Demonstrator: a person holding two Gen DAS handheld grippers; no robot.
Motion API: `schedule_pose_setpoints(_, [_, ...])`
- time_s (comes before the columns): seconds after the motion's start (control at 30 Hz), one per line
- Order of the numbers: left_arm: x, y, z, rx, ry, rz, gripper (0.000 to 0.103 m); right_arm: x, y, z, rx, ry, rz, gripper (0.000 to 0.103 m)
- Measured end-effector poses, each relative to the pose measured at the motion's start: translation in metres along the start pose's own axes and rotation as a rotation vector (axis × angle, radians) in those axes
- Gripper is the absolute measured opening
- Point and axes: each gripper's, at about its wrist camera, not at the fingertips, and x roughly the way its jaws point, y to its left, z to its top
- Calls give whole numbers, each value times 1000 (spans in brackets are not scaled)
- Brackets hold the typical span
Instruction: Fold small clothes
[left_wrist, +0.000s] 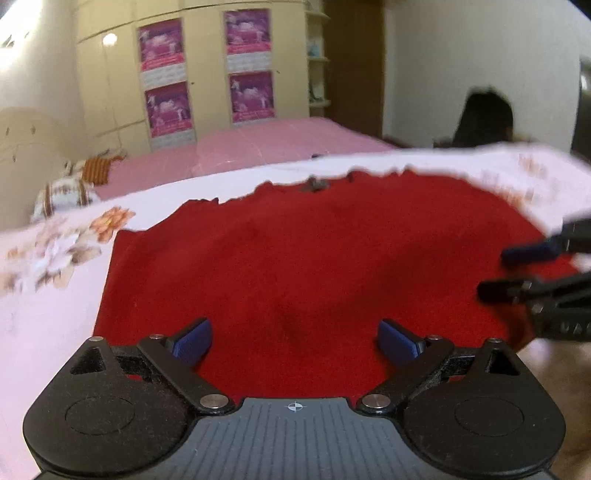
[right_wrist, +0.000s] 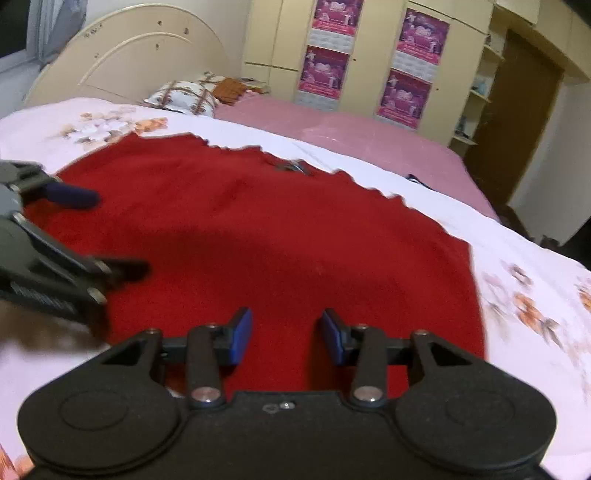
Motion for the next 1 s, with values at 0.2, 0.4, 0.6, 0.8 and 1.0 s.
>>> schedule_pose_setpoints(0.2, [-3,-1,-21,-68,24,38,96,-11,35,-6,12,-5,69,40])
schedule_pose_setpoints(0.4, [-20,39,-42,-117,9,87,96,-22,8,-23,34,-12,-23,40])
schedule_pose_setpoints(0.6, [-27,54,-49,-119,19,115,96,-37,-65,-51,237,31,-67,43])
schedule_pose_setpoints(0.8, [-28,49,-46,-122,30,132,96,-43,-47,-39,183,2,-71,39])
schedule_pose_setpoints(1.0, [-29,48,-48,-114,29,130,96,-29,-49,-48,161,54,-86,33])
